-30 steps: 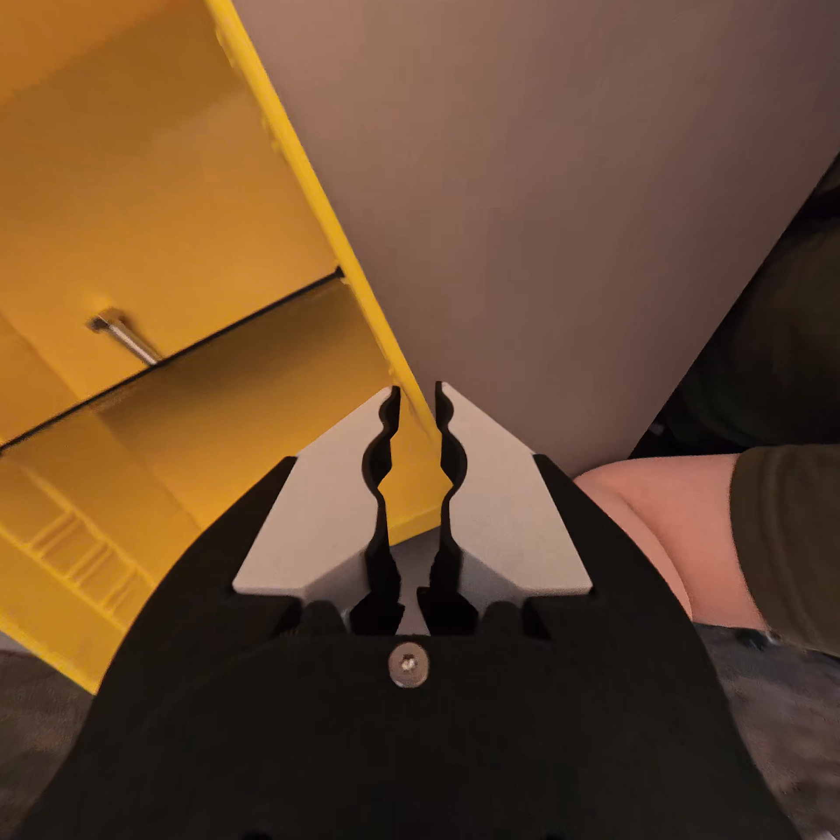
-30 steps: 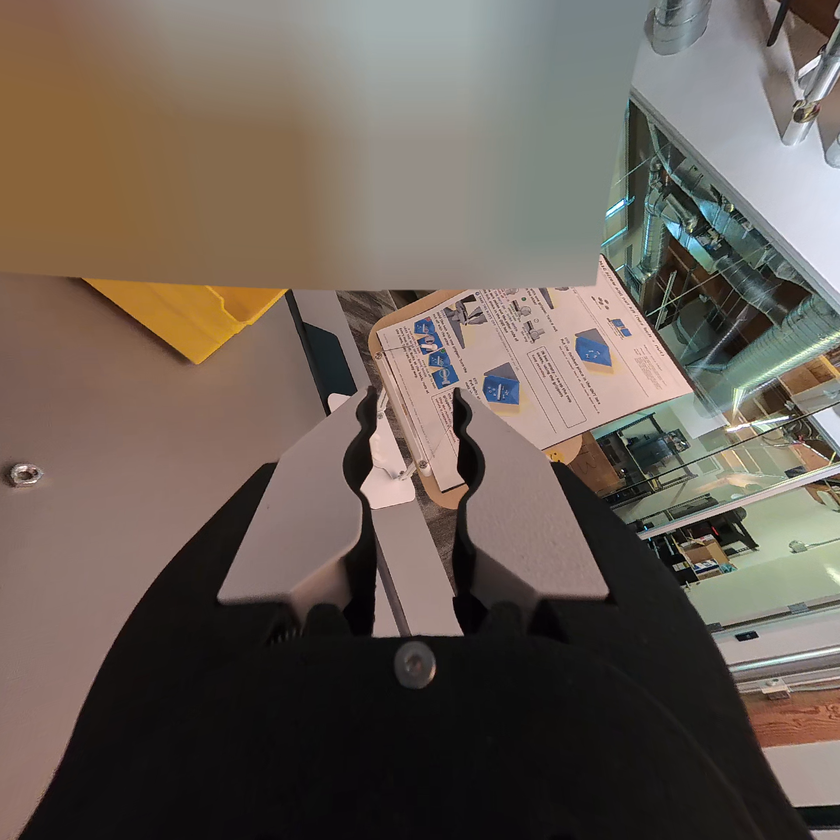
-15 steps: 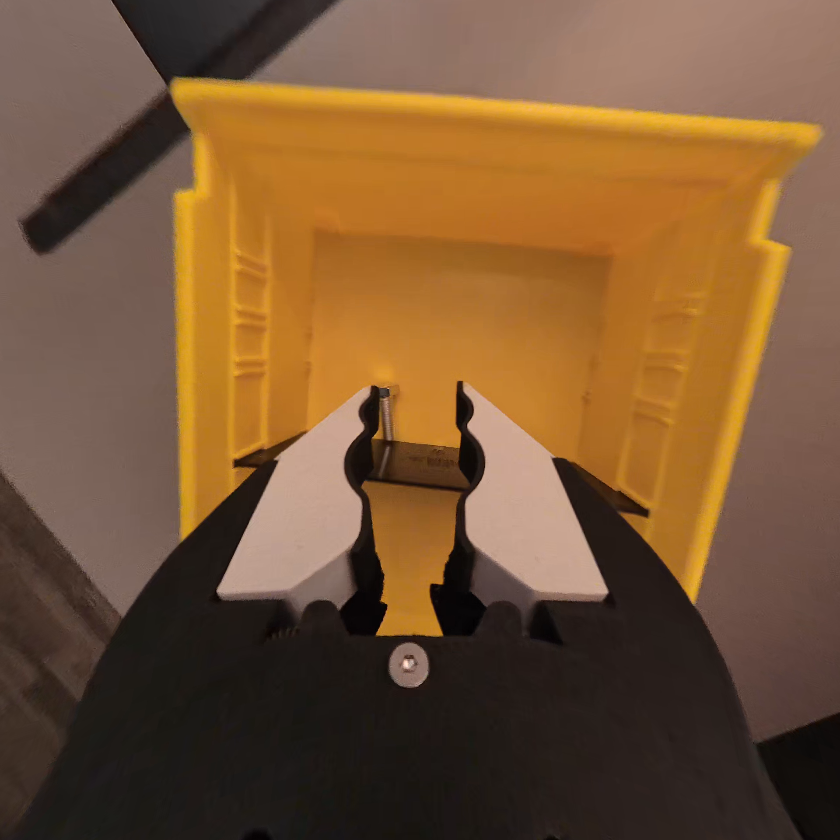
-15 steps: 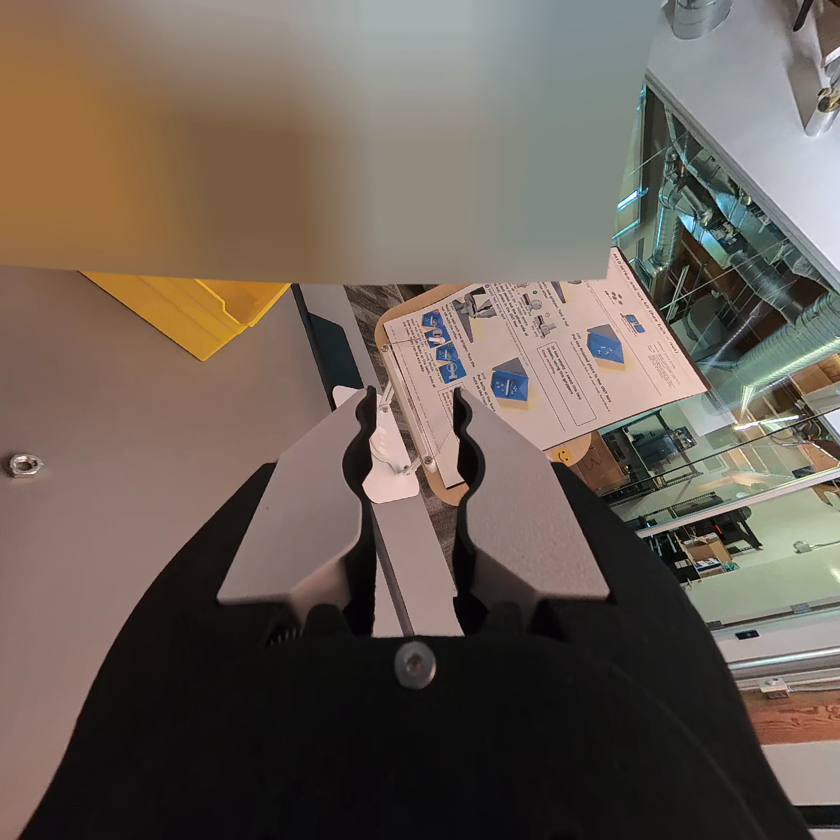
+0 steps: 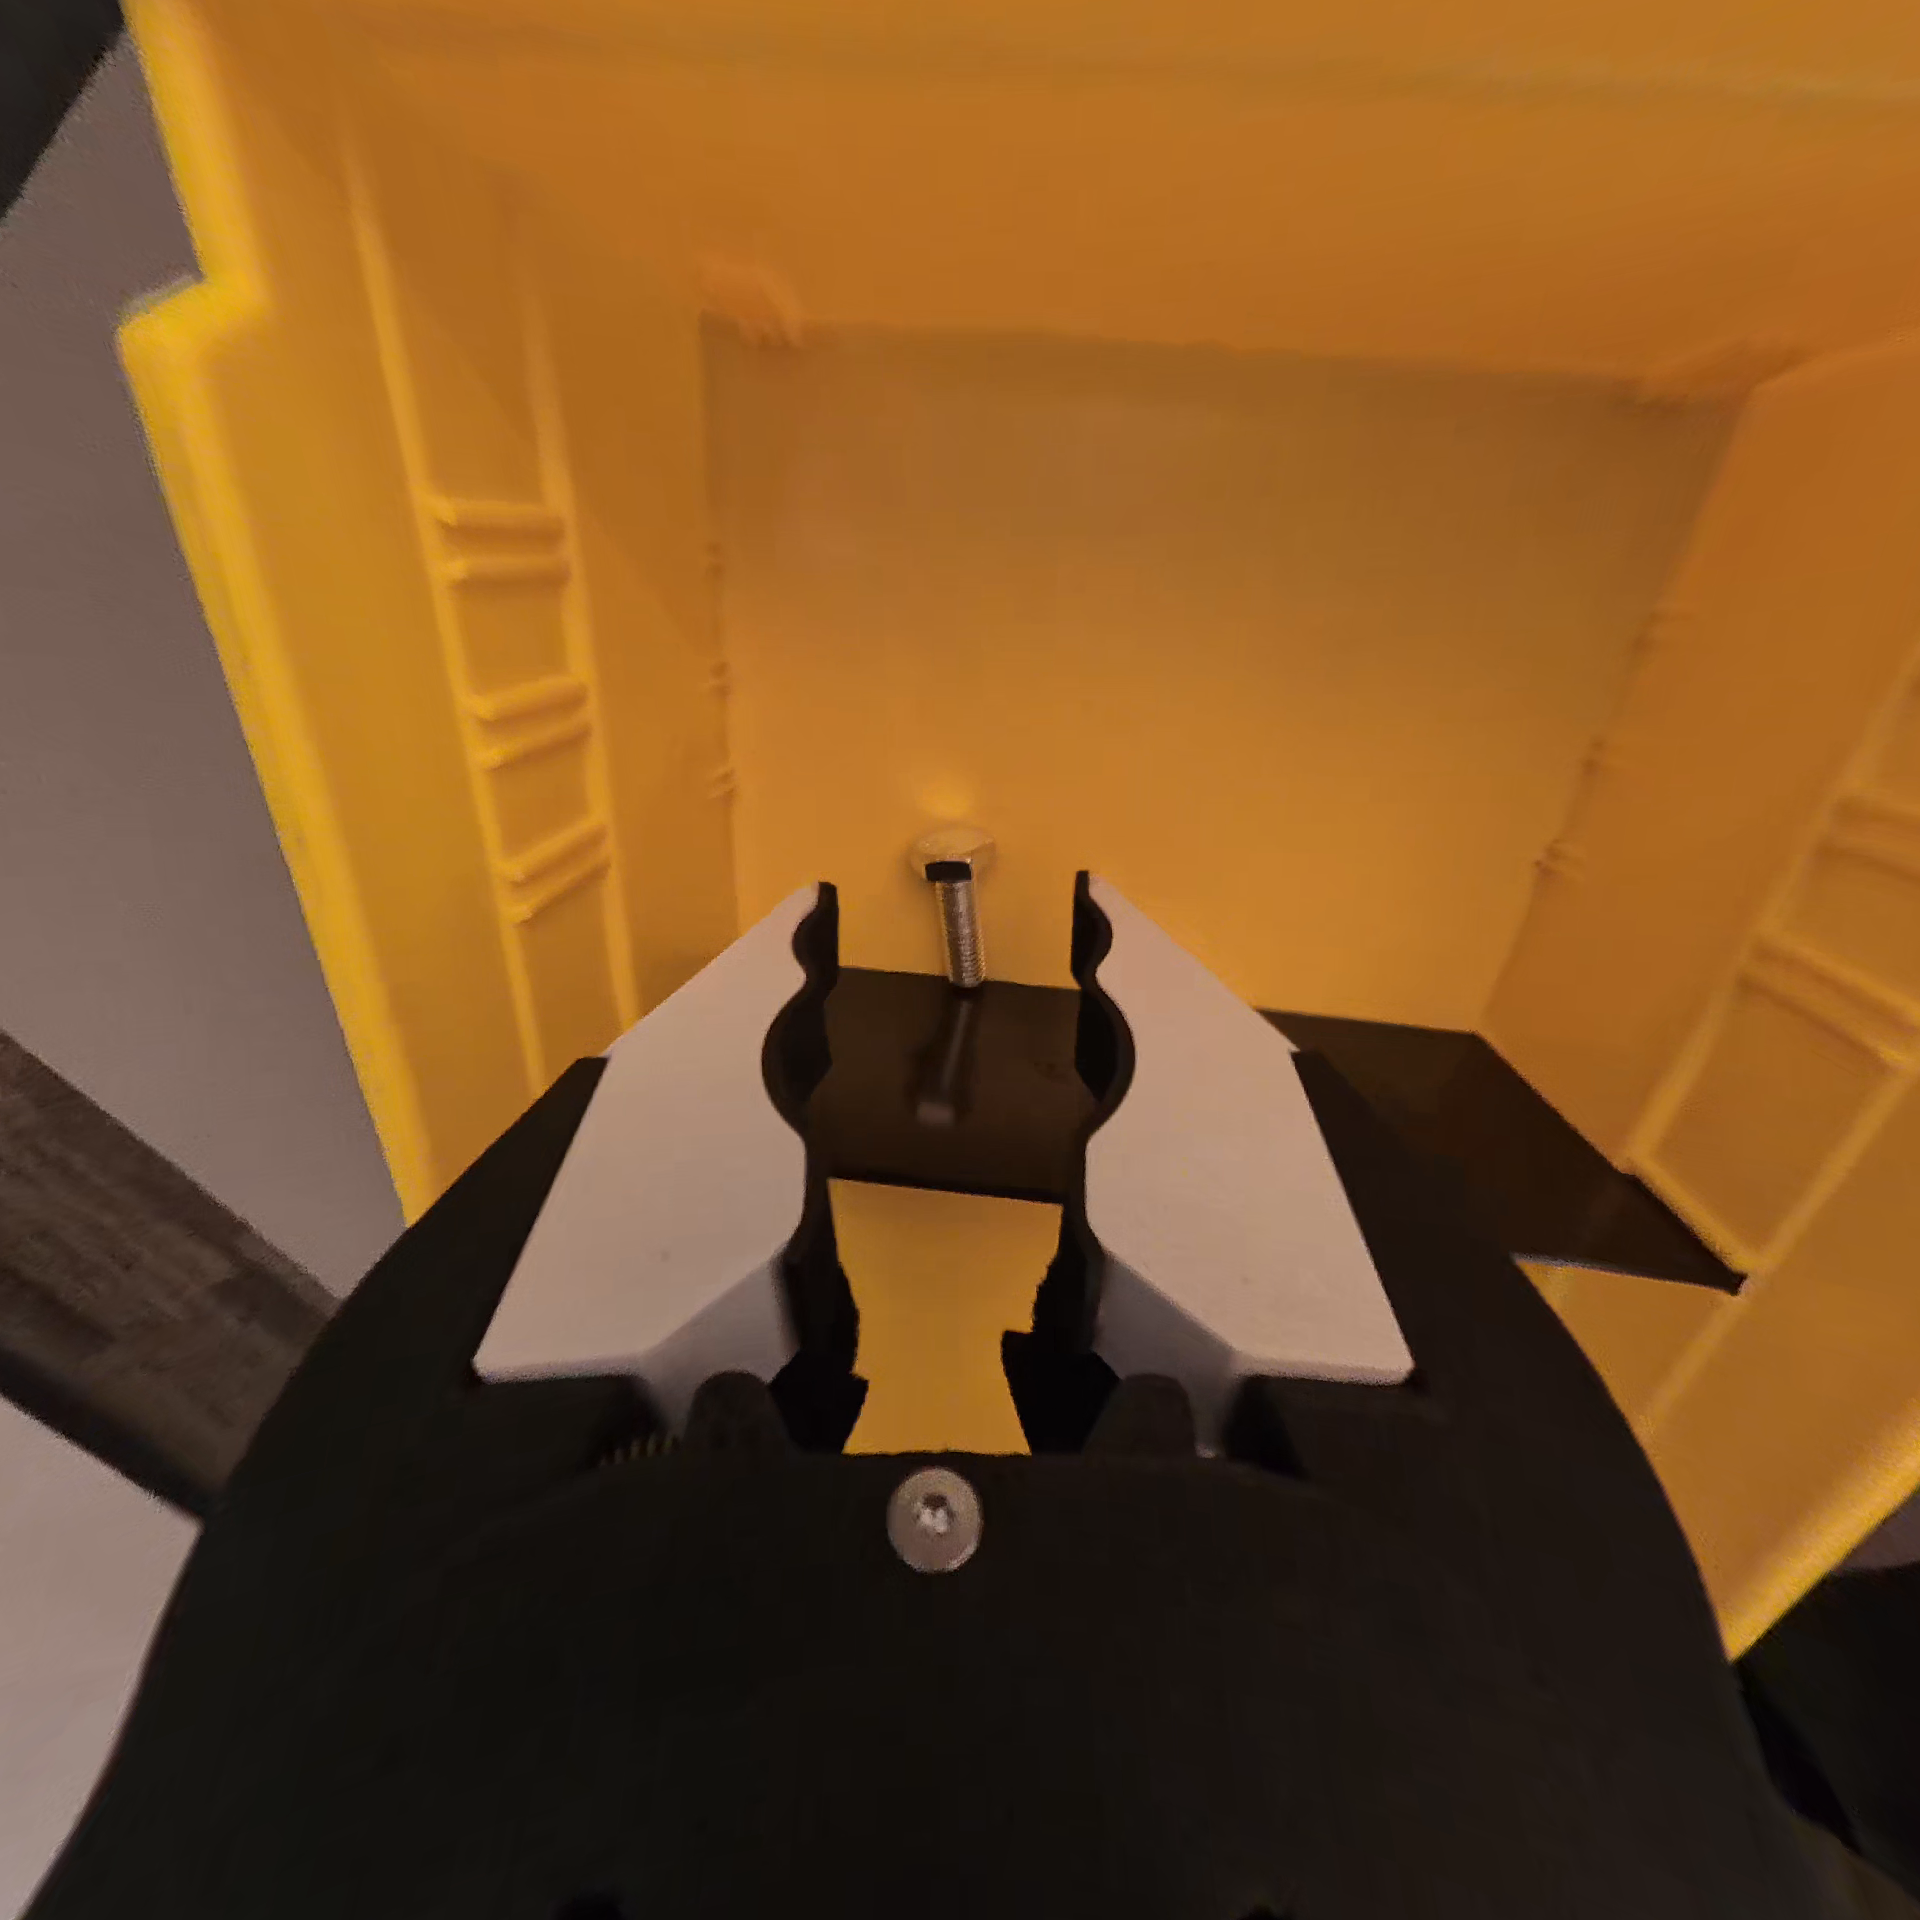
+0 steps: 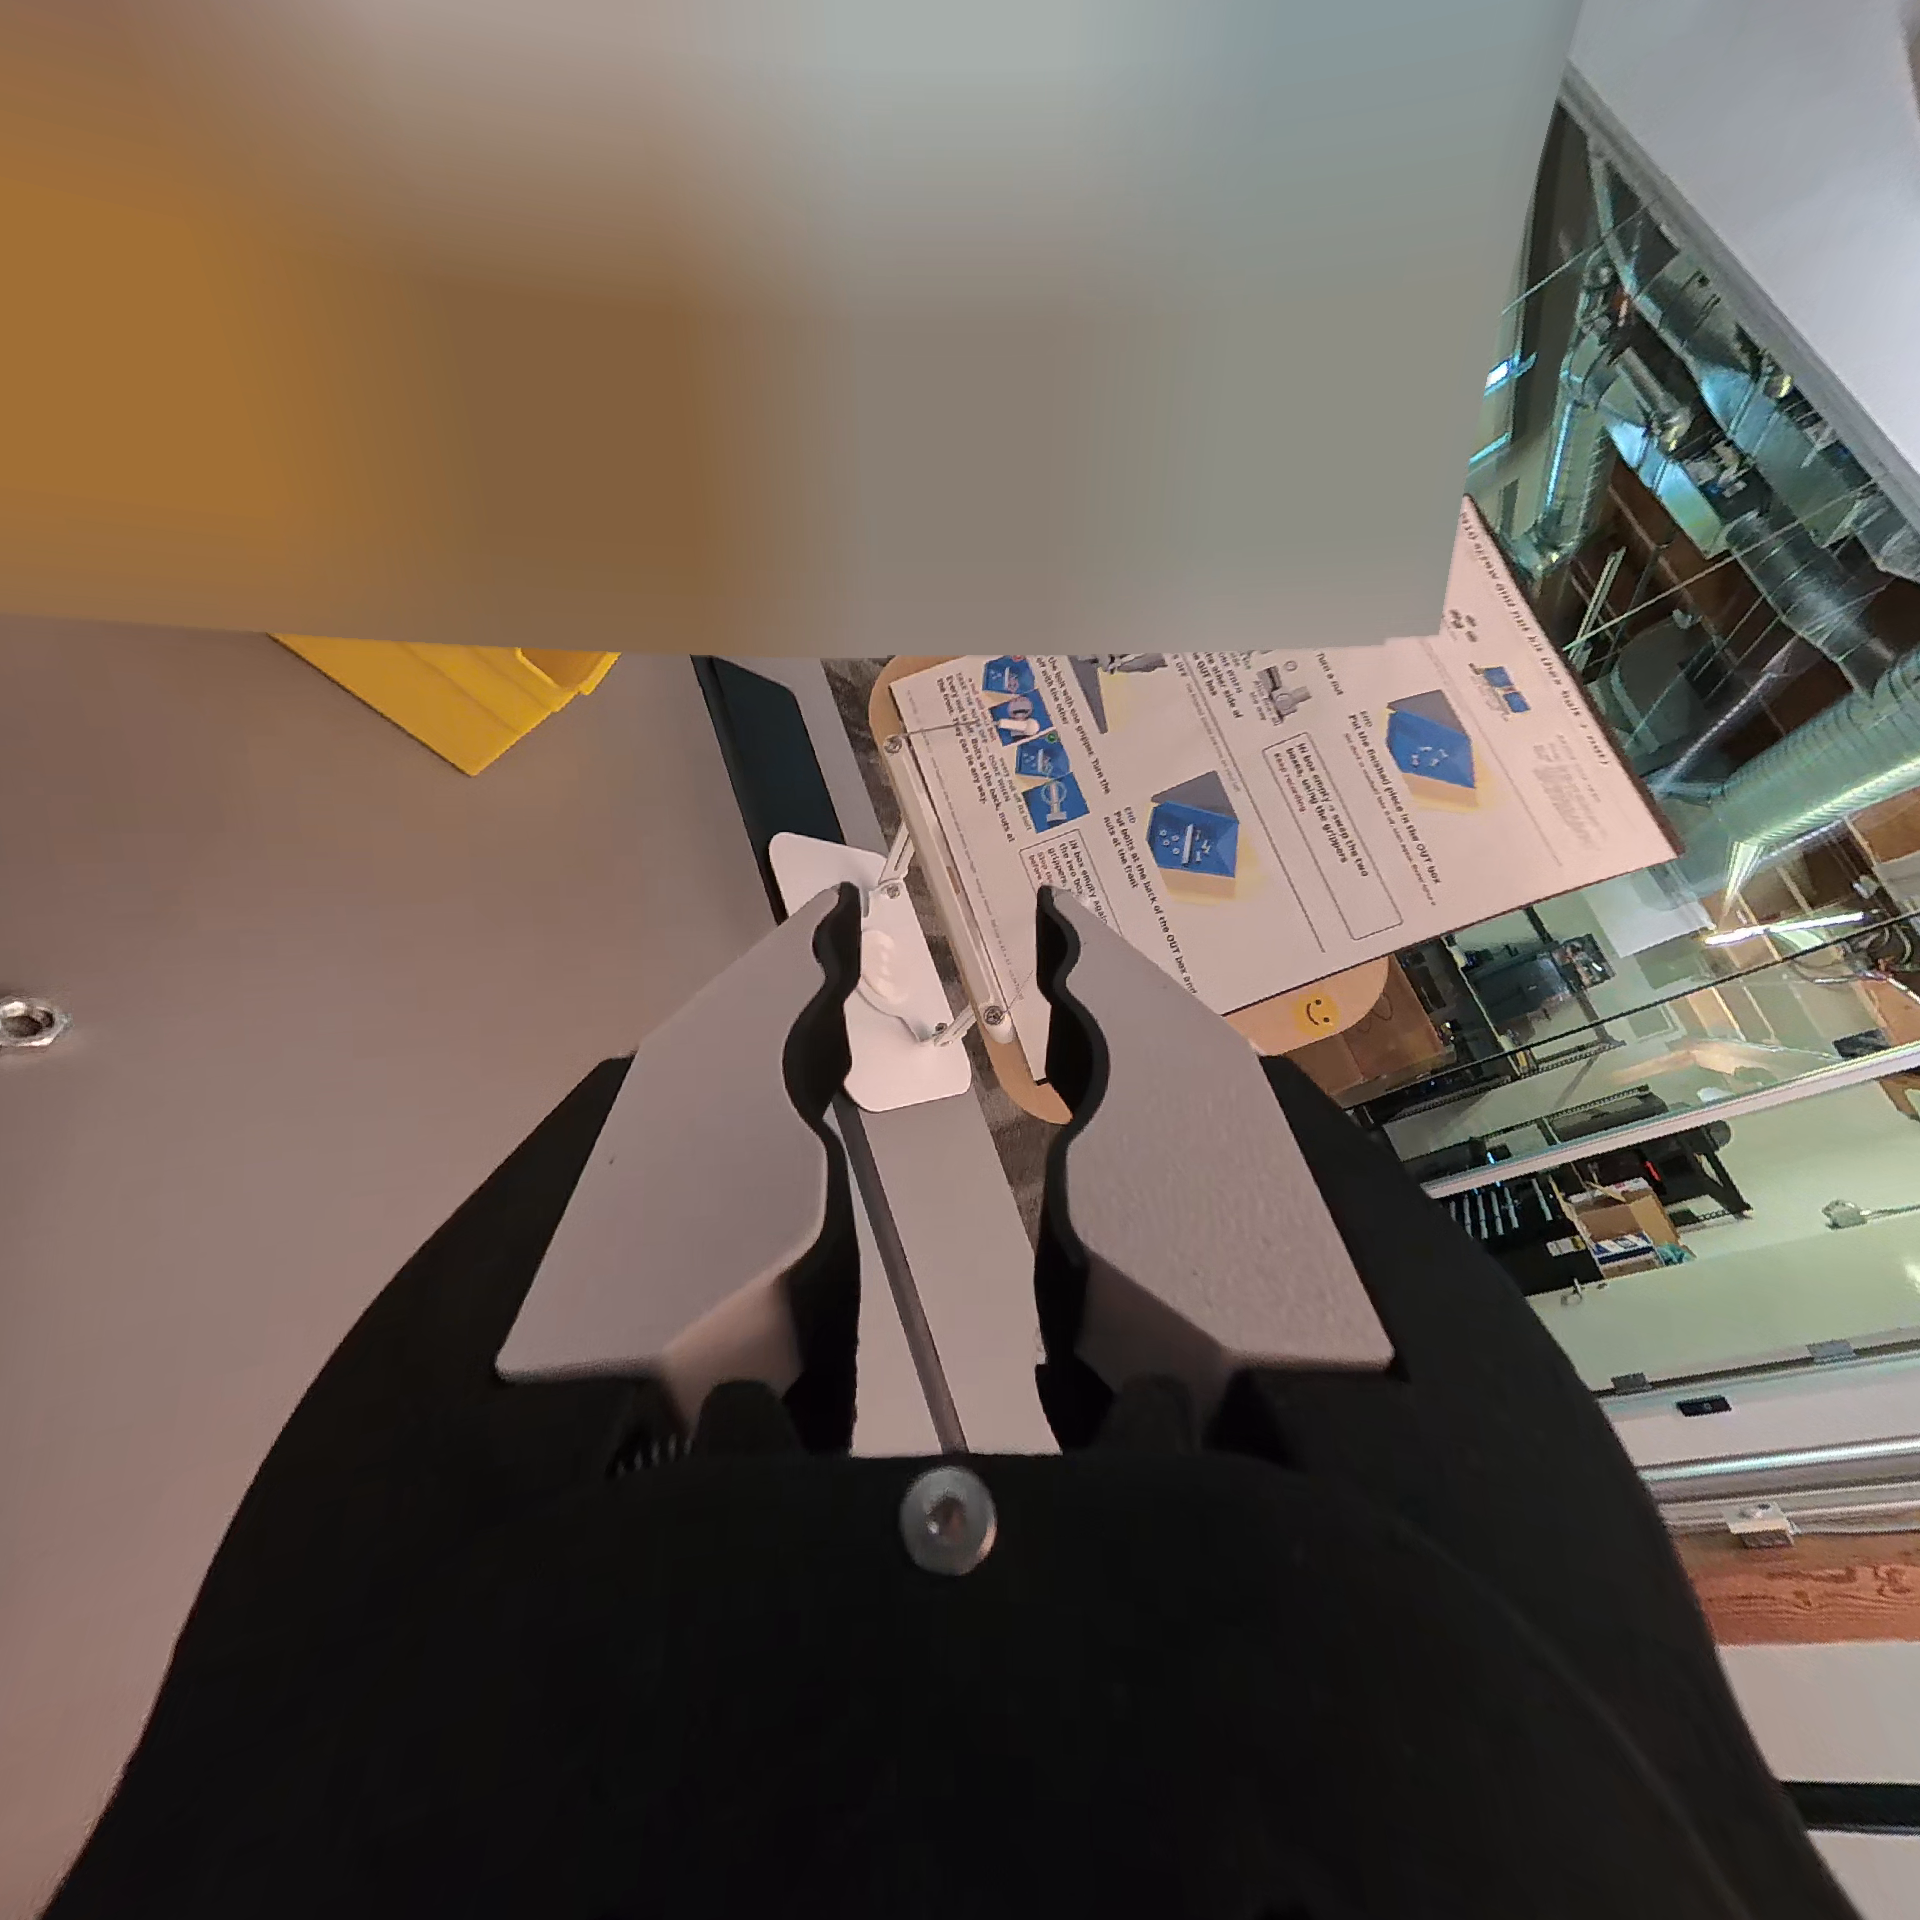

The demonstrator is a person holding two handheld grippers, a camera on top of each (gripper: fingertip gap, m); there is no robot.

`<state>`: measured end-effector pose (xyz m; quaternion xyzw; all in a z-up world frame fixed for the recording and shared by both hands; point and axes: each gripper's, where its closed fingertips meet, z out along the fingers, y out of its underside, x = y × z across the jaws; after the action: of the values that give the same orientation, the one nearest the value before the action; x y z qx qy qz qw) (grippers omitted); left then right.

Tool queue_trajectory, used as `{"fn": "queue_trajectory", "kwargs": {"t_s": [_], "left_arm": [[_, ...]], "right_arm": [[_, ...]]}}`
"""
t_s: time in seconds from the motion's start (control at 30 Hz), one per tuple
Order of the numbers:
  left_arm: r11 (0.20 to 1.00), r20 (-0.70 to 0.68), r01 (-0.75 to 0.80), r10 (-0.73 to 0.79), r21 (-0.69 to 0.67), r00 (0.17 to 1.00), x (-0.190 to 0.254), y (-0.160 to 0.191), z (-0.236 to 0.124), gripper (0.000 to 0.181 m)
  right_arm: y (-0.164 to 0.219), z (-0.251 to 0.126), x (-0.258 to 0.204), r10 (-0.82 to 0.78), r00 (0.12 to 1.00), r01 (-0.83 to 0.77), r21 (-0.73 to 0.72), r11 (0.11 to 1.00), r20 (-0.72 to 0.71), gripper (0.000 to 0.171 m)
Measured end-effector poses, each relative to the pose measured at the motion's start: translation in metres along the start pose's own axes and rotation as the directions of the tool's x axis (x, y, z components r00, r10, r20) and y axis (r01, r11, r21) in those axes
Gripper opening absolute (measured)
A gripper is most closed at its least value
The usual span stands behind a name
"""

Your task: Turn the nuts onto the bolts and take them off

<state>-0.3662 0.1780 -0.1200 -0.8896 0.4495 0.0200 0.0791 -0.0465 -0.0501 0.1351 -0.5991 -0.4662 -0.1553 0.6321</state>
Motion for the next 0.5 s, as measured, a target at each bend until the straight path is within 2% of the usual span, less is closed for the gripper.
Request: {"fn": "queue_trajectory", "kwargs": {"t_s": [0.1, 0.2, 0.27, 0.5], "left_arm": [[0.993, -0.005, -0.039, 0.039, -0.111, 0.999, -0.001, 0.008, 0.002, 0.047], [0.981, -0.034, -0.115, 0.111, -0.159, 0.993, 0.002, 0.002, 0.008, 0.04], [0.969, -0.056, -0.123, 0.113, -0.213, 0.992, 0.003, 0.005, 0.012, 0.042], [0.949, -0.074, -0.15, 0.135, -0.276, 0.988, 0.001, 0.01, 0.014, 0.041]], "right_arm": [[0.003, 0.006, -0.004, -0.011, 1.0, 0.011, -0.021, 1.0, 0.009, 0.033], [0.007, 0.012, -0.008, -0.031, 0.999, 0.032, -0.049, 0.998, 0.02, 0.033], [0.009, 0.015, -0.011, -0.041, 0.999, 0.043, -0.064, 0.997, 0.03, 0.033], [0.012, 0.021, -0.018, -0.06, 0.997, 0.065, -0.082, 0.995, 0.054, 0.033]]}}
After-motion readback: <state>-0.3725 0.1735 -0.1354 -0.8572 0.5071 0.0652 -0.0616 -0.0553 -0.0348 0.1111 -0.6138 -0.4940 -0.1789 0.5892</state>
